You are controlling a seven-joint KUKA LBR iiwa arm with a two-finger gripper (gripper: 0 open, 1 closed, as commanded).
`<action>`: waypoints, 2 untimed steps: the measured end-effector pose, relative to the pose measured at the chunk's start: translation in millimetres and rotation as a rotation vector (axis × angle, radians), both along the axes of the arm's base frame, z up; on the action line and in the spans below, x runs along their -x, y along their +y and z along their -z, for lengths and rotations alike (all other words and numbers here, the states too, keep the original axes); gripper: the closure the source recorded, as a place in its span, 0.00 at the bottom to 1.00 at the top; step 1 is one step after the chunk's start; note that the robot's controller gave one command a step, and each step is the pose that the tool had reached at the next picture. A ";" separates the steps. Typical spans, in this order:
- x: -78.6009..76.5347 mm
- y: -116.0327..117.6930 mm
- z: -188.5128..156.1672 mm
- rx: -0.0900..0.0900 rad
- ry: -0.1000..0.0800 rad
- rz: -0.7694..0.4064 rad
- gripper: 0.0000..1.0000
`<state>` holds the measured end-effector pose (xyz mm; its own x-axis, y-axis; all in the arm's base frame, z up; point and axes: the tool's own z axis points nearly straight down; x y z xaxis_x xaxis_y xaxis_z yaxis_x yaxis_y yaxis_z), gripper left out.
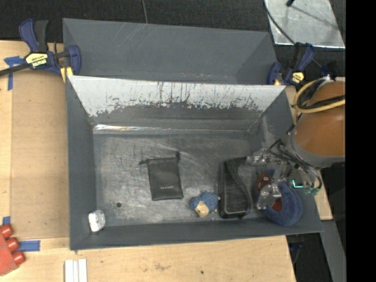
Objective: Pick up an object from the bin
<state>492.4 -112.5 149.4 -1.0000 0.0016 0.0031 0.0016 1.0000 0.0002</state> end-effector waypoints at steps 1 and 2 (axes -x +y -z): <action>-66.3 2.2 -35.2 0.002 -0.014 -0.071 0.00; -16.2 85.5 43.2 0.002 -0.008 -0.274 0.00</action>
Offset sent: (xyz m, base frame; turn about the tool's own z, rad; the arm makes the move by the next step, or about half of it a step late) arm 0.0623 0.0027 0.0323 -0.0712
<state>508.6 -27.0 106.2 -0.9630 -0.2694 -0.0044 -0.2694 0.9630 -0.0031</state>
